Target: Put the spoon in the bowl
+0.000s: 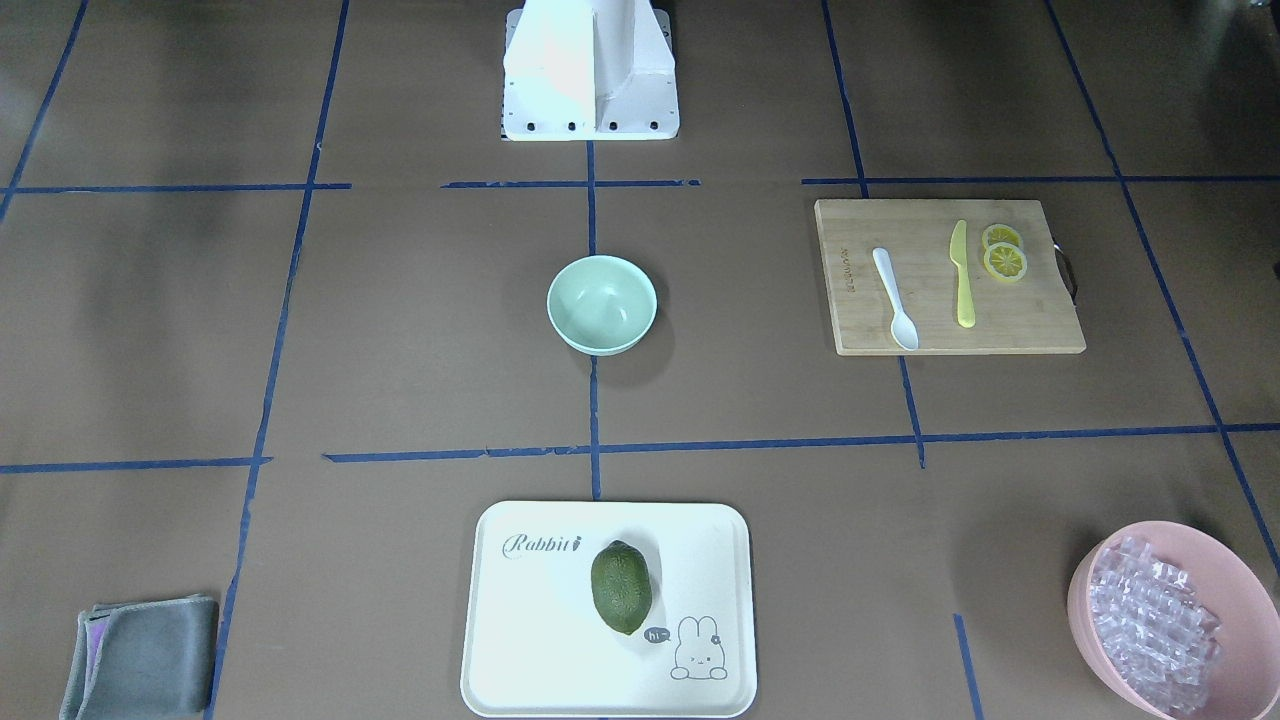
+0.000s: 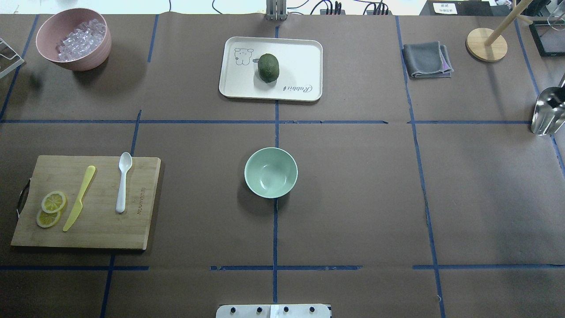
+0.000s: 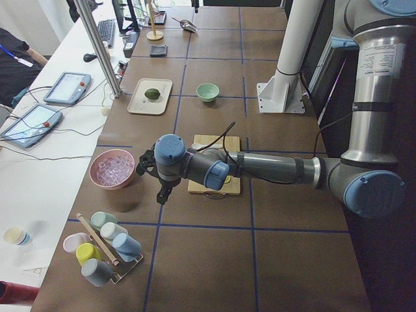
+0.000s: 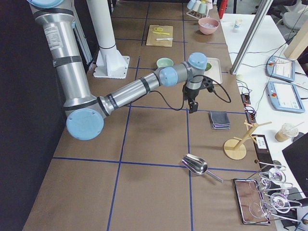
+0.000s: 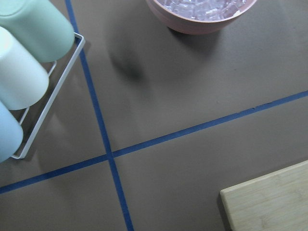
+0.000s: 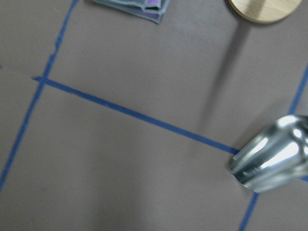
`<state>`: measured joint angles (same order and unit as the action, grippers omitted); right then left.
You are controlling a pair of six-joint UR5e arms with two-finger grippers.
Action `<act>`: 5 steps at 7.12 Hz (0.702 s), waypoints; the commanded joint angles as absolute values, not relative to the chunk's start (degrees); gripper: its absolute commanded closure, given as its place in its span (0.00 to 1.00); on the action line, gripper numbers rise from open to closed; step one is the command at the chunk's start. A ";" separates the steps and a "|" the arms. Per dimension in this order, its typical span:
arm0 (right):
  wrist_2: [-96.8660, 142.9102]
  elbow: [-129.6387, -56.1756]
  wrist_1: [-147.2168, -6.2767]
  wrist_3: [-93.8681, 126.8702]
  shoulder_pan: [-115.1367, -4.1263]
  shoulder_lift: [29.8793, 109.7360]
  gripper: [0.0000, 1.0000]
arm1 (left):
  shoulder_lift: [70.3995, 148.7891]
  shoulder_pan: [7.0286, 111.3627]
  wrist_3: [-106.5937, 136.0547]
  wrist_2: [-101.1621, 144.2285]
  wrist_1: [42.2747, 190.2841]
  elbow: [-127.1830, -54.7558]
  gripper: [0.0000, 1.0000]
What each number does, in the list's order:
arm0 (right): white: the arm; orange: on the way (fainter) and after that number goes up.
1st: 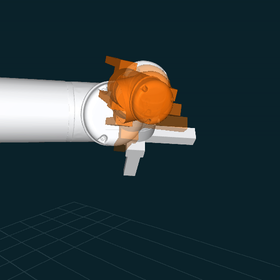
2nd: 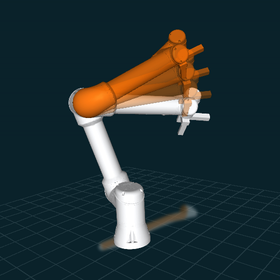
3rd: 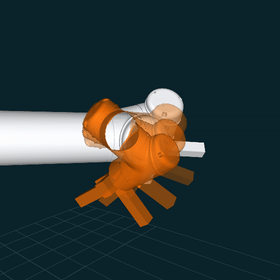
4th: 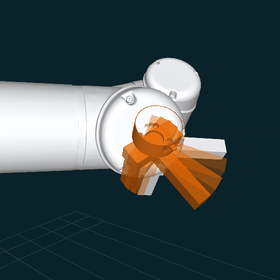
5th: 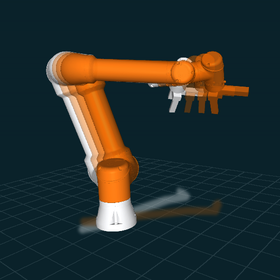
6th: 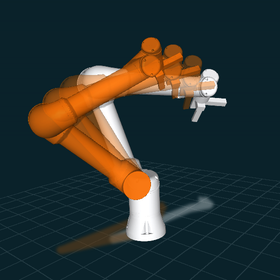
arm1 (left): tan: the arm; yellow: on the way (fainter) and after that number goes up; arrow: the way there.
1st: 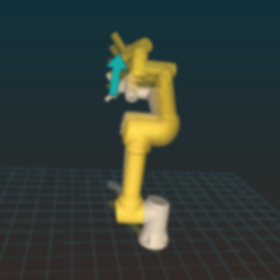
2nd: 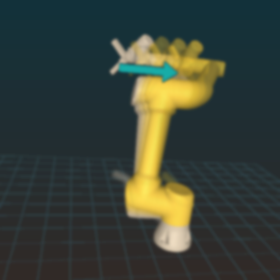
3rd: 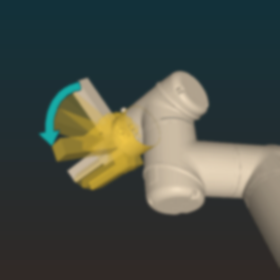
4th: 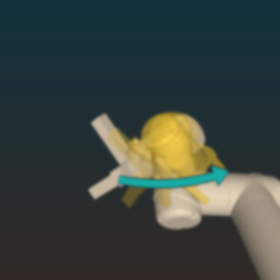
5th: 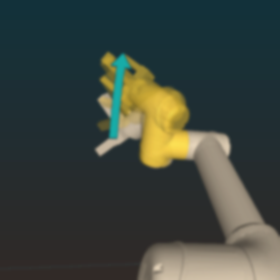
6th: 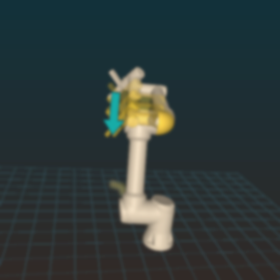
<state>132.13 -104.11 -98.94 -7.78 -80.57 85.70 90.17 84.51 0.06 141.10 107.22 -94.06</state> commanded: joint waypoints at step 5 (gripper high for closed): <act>131.22 -104.94 -98.70 -16.96 -94.13 99.49 0.00 | 94.29 47.64 56.51 117.32 107.31 -110.65 0.00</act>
<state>131.27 -104.90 -98.70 -16.96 -93.98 99.34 92.88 58.05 43.63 126.33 107.26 -108.52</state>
